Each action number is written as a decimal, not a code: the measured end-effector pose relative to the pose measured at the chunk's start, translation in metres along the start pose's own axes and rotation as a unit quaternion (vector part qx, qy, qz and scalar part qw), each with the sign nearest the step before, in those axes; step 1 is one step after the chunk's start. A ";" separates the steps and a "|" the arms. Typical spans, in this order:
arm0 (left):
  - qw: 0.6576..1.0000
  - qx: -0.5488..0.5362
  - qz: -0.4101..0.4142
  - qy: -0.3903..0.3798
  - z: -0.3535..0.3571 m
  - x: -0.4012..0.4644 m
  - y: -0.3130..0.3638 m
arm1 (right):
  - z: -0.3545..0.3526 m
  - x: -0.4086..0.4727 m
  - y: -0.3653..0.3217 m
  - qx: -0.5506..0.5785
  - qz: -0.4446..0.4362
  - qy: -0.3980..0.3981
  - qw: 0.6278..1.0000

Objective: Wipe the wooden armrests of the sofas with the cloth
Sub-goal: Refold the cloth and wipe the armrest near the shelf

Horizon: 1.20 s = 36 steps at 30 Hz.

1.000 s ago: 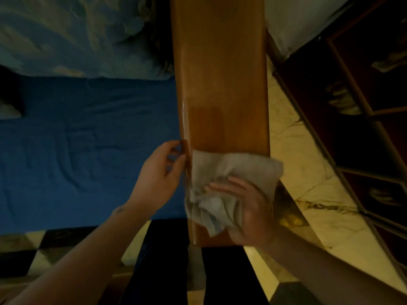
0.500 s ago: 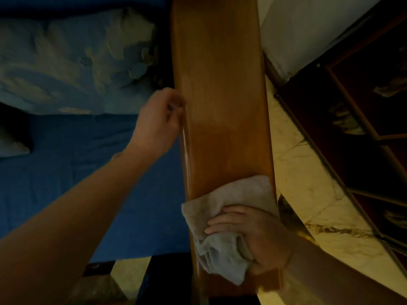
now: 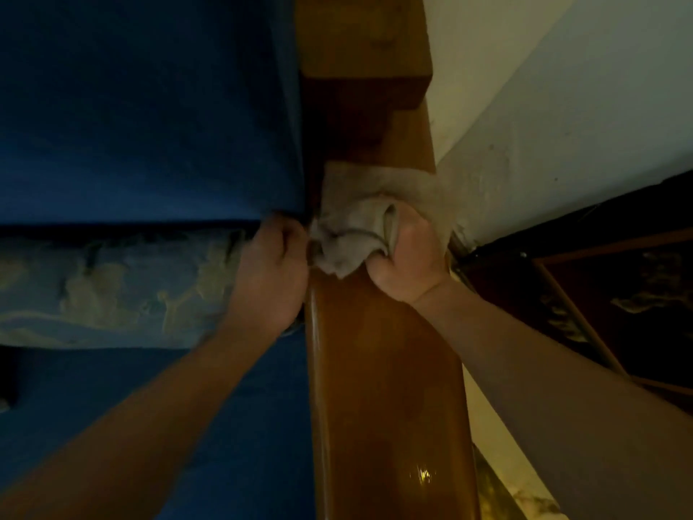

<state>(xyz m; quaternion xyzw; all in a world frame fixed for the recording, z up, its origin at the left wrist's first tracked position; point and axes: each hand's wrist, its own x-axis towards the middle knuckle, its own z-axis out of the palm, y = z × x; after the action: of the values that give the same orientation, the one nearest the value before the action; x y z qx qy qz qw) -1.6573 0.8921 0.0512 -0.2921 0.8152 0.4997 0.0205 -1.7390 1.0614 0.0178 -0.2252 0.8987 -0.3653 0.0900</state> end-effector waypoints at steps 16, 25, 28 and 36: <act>0.886 0.118 -0.250 -0.373 0.037 0.023 0.010 | -0.018 0.078 0.016 -0.047 -0.032 0.065 0.996; 0.982 0.084 -0.035 -0.167 0.033 -0.037 -0.009 | -0.004 0.028 -0.002 -0.096 0.007 0.129 0.987; 0.952 -0.119 -0.180 -0.216 0.003 -0.067 -0.027 | 0.001 -0.038 -0.006 -0.053 0.043 0.091 0.994; 0.958 -0.040 -0.239 -0.154 -0.025 -0.185 -0.081 | 0.010 -0.263 -0.047 0.017 0.080 0.034 0.996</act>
<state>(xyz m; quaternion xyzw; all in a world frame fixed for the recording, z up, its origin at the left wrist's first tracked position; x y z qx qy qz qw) -1.4571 0.9296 0.0586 -0.3984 0.6882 0.5513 0.2525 -1.4881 1.1497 0.0426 -0.1383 0.9100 -0.3799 0.0917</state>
